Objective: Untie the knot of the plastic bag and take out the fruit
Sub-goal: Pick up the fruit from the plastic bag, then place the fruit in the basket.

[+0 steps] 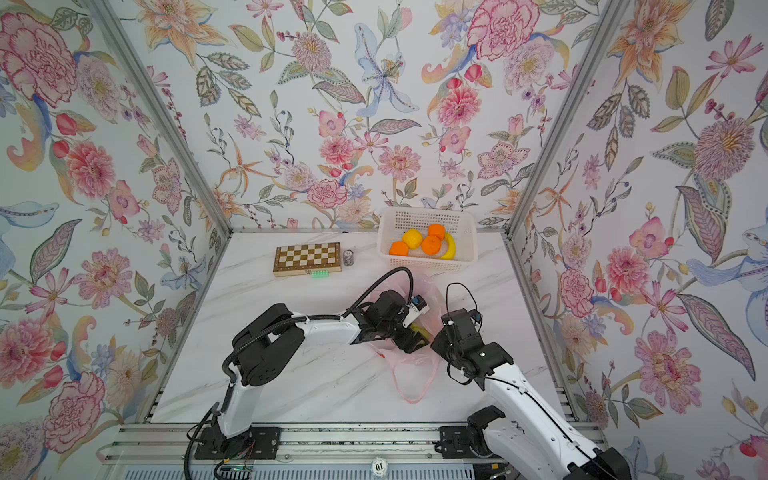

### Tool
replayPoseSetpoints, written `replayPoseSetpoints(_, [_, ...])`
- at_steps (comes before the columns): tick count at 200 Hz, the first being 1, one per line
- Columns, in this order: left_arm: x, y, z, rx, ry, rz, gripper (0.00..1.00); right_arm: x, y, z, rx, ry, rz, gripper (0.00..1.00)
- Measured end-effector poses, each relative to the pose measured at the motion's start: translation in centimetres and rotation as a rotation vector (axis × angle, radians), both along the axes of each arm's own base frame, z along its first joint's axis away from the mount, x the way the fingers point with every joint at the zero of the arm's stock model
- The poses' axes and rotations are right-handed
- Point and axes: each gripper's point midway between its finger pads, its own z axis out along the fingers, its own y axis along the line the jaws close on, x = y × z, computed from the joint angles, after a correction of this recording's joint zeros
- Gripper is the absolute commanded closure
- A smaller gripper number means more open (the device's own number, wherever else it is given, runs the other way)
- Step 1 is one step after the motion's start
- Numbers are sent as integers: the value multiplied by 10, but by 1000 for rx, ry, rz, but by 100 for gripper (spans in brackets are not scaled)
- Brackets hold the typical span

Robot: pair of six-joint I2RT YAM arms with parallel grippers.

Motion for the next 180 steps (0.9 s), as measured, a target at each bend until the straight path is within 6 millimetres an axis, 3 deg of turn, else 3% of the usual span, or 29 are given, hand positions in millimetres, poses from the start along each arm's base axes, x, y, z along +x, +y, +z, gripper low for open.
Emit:
replayPoseSetpoints(26, [-11,8,27,-85,-27,-31,33,2,0,-3,-1,4,-3,86])
replayPoseSetpoints(52, [-20,17,52,-161,-69,-50,35,2,3,-11,8,15,4,77])
replayPoseSetpoints(82, [-20,24,75,-235,-146,-52,35,-2,4,-20,15,38,19,52])
replayPoseSetpoints(116, [-6,29,98,-294,-264,-55,36,-5,3,-16,19,39,20,29])
replayPoseSetpoints(137, [1,30,107,-304,-349,-75,36,-2,0,6,32,-5,7,19])
replayPoseSetpoints(180, [4,32,123,-299,-529,-127,37,12,-2,78,81,-181,14,7])
